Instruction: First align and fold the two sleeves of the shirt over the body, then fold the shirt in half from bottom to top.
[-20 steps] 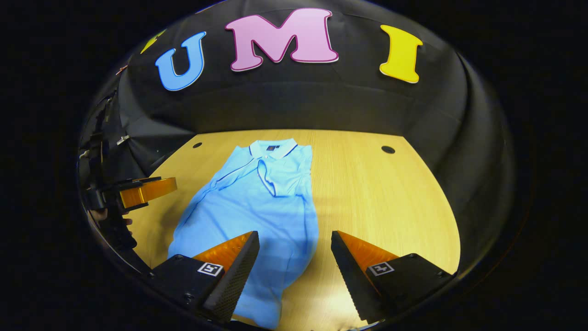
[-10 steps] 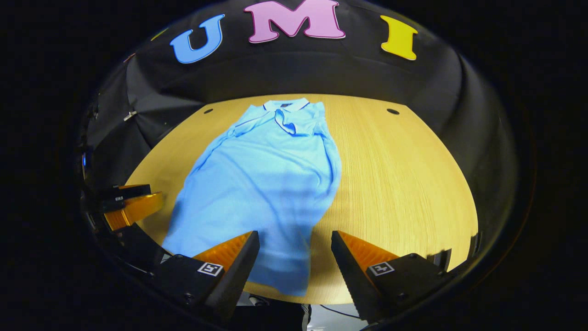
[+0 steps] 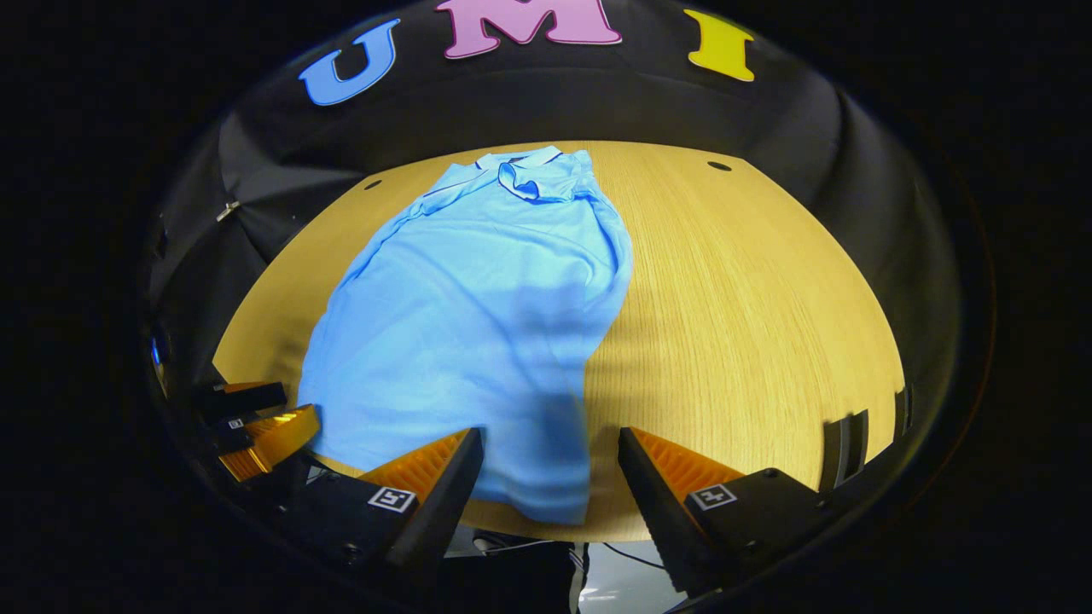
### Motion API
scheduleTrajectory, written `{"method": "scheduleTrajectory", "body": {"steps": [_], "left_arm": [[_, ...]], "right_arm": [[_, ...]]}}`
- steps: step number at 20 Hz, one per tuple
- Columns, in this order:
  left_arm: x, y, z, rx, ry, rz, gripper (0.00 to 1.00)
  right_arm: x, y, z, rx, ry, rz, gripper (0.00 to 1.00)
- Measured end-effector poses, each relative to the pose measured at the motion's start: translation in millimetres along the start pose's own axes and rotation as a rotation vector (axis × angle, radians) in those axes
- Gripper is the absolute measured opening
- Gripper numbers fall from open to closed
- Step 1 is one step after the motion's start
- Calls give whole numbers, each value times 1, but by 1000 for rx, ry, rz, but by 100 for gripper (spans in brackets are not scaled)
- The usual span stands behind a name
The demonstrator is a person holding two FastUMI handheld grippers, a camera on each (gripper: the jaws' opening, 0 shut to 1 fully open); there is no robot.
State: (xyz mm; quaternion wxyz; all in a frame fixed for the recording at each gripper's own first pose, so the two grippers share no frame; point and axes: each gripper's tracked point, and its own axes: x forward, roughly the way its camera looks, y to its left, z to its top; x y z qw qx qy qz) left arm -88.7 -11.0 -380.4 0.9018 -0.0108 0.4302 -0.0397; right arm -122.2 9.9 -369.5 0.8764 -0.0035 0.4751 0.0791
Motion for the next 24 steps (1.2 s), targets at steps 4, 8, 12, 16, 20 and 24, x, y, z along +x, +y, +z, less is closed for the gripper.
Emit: {"method": "scheduleTrajectory", "body": {"steps": [4, 8, 12, 16, 20, 24], "left_arm": [[5, -4, -2, 67, 2, 6, 98], [11, -14, 0, 83, -5, -7, 71], [13, -29, 3, 62, -13, -28, 29], [14, -32, 5, 60, 9, -47, 7], [15, -32, 6, 87, 25, -49, 6], [12, -28, 9, 134, 49, -32, 6]], "right_arm": [[3, 0, -4, -64, -1, -33, 97], [4, 6, -5, -91, 16, -33, 81], [9, 8, 0, -73, 32, -29, 18], [9, 15, -1, -106, 58, 14, 7], [8, 14, 1, -36, 70, 36, 5], [2, 15, 6, -46, 96, 53, 5]]}}
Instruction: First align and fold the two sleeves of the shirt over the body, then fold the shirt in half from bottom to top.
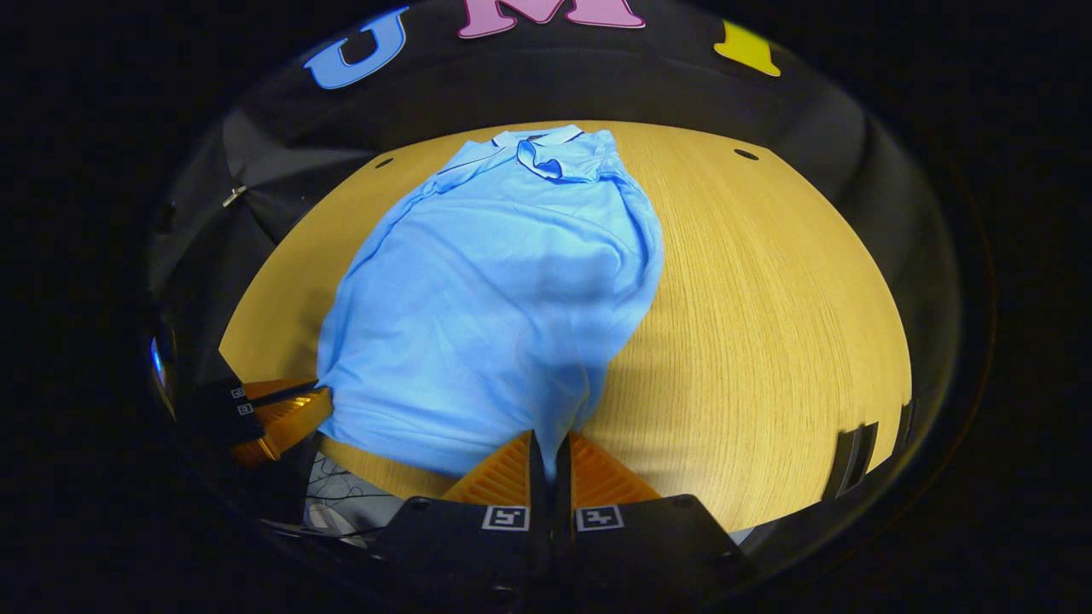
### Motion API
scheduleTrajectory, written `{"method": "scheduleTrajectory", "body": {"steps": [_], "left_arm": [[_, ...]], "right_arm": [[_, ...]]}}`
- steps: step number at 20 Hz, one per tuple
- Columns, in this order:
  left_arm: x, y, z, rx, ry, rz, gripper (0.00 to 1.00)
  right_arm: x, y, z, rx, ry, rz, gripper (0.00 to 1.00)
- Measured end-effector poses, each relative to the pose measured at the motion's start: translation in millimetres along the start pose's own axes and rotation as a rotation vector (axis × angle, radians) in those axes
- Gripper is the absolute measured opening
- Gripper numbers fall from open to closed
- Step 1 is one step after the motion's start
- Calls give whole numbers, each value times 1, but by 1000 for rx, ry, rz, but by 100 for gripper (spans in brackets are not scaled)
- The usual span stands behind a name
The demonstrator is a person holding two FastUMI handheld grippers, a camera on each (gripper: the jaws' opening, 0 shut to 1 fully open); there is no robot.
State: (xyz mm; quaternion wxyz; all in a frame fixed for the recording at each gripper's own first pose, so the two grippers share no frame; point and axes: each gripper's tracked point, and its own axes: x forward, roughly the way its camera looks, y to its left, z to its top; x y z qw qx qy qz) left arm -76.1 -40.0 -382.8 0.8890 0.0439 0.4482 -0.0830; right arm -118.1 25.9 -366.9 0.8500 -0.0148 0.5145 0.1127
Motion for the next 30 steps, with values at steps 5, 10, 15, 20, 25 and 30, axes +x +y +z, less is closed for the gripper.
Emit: {"method": "scheduleTrajectory", "body": {"steps": [5, 10, 15, 20, 25, 30], "left_arm": [[-15, 1, 39, -13, -26, -9, 6], [-24, 11, 109, -39, -91, -2, 6], [-20, 23, 187, -60, -181, -3, 6], [0, 36, 244, -90, -209, 5, 11], [27, 55, 310, -119, -261, 24, 6], [67, 80, 390, -124, -351, 44, 6]], "right_arm": [[-7, -1, 42, -25, -23, 20, 5], [-20, -4, 110, -21, -93, 47, 5], [-23, -7, 180, -51, -161, 65, 5], [-9, -11, 248, -92, -224, 95, 5], [11, -19, 315, -107, -282, 120, 5], [42, -24, 389, -118, -345, 144, 5]]}}
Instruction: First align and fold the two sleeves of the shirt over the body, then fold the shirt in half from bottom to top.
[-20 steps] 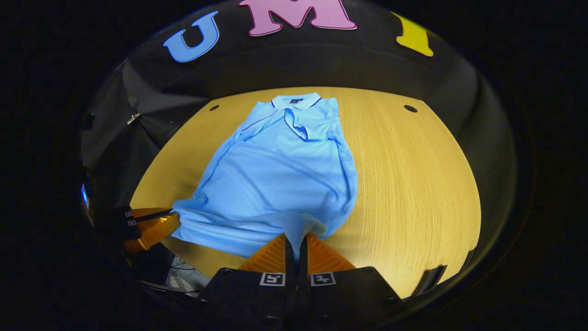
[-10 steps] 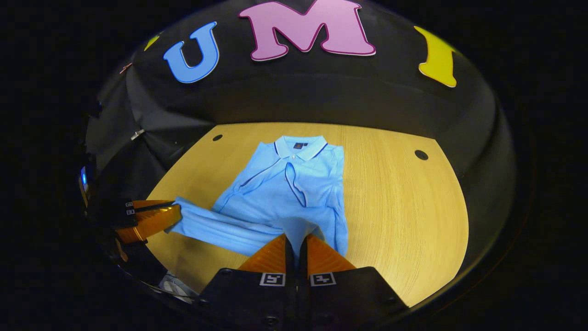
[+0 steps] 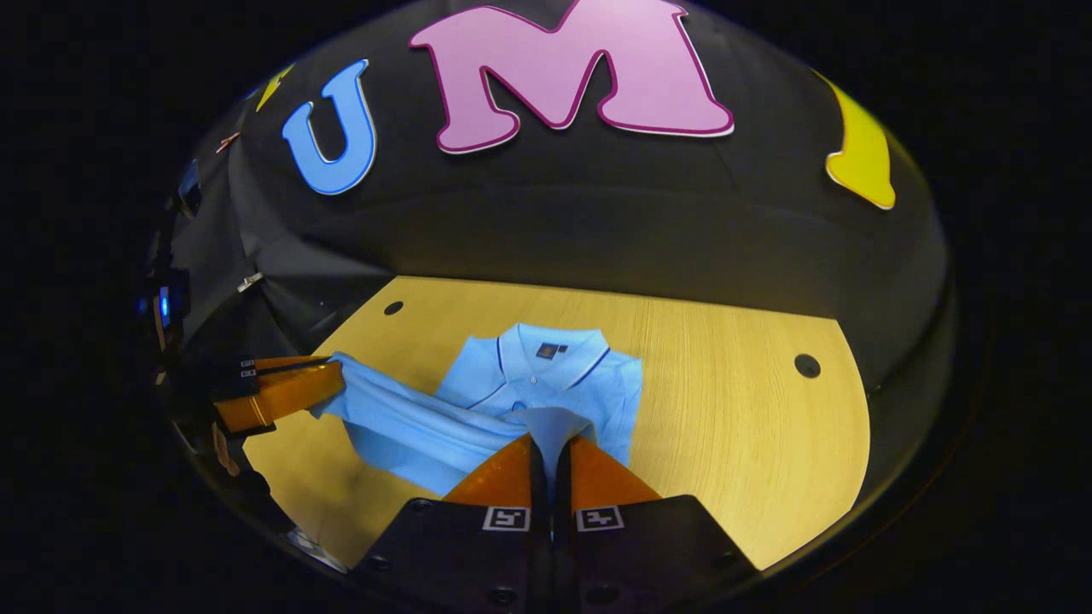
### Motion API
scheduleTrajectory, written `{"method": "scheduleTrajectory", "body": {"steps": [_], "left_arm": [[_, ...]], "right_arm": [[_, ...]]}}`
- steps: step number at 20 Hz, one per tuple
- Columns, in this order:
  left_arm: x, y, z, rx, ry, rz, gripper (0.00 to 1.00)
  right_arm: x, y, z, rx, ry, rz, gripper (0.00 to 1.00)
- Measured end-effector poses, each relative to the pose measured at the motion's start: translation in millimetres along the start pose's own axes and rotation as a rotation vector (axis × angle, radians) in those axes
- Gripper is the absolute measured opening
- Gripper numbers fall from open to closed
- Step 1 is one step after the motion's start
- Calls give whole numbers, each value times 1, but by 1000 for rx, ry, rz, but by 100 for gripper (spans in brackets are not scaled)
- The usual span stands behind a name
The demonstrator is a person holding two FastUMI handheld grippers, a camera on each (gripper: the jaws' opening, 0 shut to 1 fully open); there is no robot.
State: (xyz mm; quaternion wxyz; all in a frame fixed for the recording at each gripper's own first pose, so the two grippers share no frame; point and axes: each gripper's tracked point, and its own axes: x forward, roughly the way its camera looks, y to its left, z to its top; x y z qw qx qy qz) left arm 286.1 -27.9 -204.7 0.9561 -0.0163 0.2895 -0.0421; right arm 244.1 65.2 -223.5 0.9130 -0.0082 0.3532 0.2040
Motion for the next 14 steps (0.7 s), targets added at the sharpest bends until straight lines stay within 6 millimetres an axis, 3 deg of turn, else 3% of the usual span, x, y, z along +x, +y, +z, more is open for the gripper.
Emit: {"method": "scheduleTrajectory", "body": {"steps": [3, 7, 9, 10, 14], "left_arm": [[45, 5, 27, 34, -31, -1, 6], [109, 4, 41, 34, -61, -39, 6], [147, 14, 34, 14, -61, -43, 6], [163, 16, 33, 7, -67, -57, 6], [208, 25, 21, -23, -87, -74, 6]], "right_arm": [[37, -17, 37, -23, -50, -6, 5], [88, -36, 62, -11, -97, -15, 5], [118, -50, 65, -2, -108, -40, 5], [136, -59, 52, 6, -119, -53, 5], [181, -81, 35, 79, -118, -77, 5]]}}
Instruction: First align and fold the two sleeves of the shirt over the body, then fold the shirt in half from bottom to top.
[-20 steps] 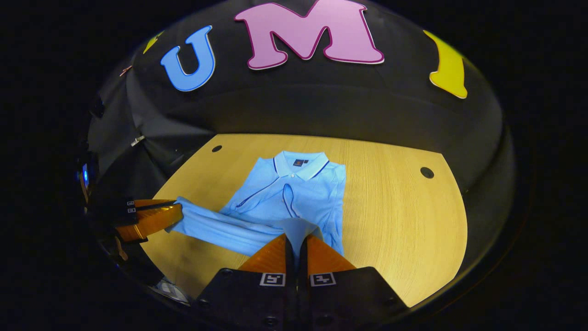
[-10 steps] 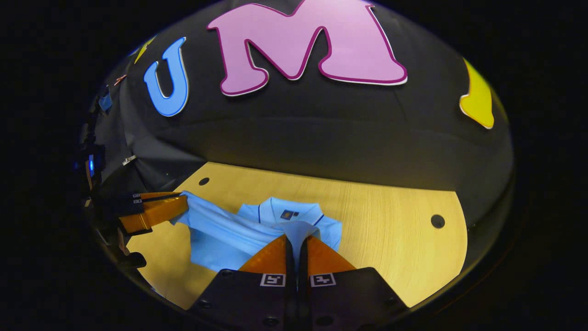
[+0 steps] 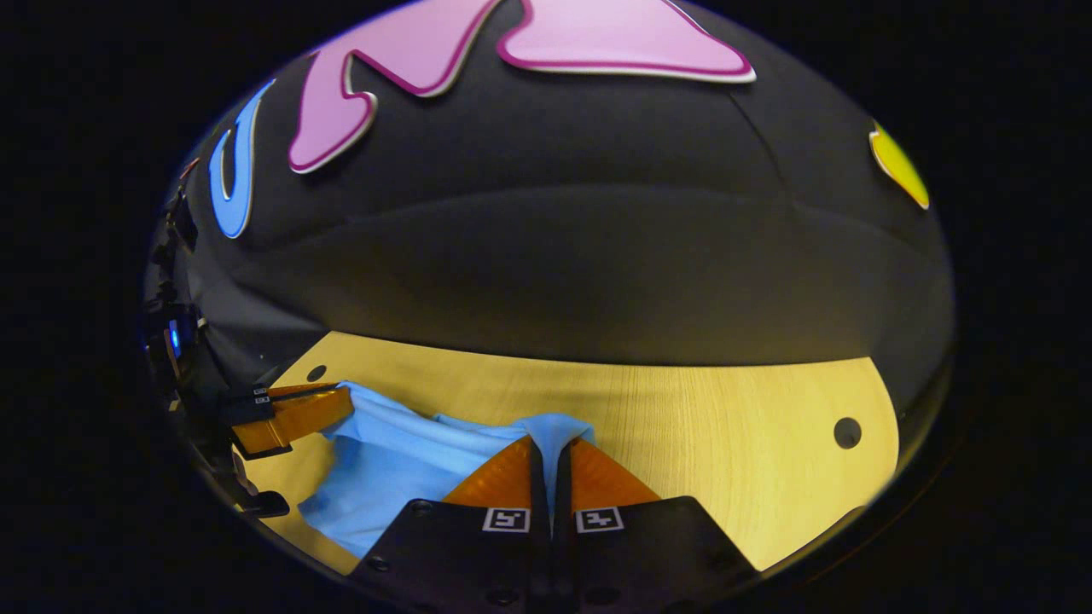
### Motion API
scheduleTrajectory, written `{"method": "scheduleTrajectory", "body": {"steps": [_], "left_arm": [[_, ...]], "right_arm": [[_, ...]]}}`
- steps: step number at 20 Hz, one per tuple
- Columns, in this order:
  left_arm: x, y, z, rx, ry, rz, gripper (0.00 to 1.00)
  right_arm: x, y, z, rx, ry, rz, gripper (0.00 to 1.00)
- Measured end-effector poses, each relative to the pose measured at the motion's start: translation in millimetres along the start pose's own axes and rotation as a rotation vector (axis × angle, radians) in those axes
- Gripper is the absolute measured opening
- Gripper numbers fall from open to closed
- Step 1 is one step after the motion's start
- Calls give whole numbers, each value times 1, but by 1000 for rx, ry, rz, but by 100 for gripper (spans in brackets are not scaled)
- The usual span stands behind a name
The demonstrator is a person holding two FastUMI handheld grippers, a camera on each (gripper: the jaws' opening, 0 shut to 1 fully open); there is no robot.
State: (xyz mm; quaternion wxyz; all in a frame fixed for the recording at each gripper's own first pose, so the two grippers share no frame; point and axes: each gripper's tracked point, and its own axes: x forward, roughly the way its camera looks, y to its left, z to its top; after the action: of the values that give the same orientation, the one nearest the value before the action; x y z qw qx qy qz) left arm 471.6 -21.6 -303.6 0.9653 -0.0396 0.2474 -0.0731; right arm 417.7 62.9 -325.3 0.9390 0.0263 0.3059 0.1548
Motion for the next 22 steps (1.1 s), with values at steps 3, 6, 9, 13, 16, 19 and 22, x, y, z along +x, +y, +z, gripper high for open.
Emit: {"method": "scheduleTrajectory", "body": {"steps": [3, 6, 9, 13, 16, 19, 22], "left_arm": [[17, 4, -16, -5, 14, 14, 6], [19, 11, -22, 32, 21, 72, 14], [5, 6, -18, 30, 4, 59, 41], [-47, -10, 5, 72, -91, 58, 99], [-101, -34, 27, 102, -161, 26, 98], [-160, -55, 53, 101, -225, -2, 98], [-224, -65, 69, 94, -277, -12, 98]], "right_arm": [[19, -5, -16, 60, 14, 7, 7], [34, -9, -30, 69, 35, -16, 13], [24, -10, -28, 33, 30, -24, 39], [-18, 4, -6, 31, -38, -12, 98], [-79, 12, 21, -28, -127, -58, 98], [-133, 31, 37, -80, -204, -85, 98], [-187, 41, 50, -66, -274, -95, 98]]}}
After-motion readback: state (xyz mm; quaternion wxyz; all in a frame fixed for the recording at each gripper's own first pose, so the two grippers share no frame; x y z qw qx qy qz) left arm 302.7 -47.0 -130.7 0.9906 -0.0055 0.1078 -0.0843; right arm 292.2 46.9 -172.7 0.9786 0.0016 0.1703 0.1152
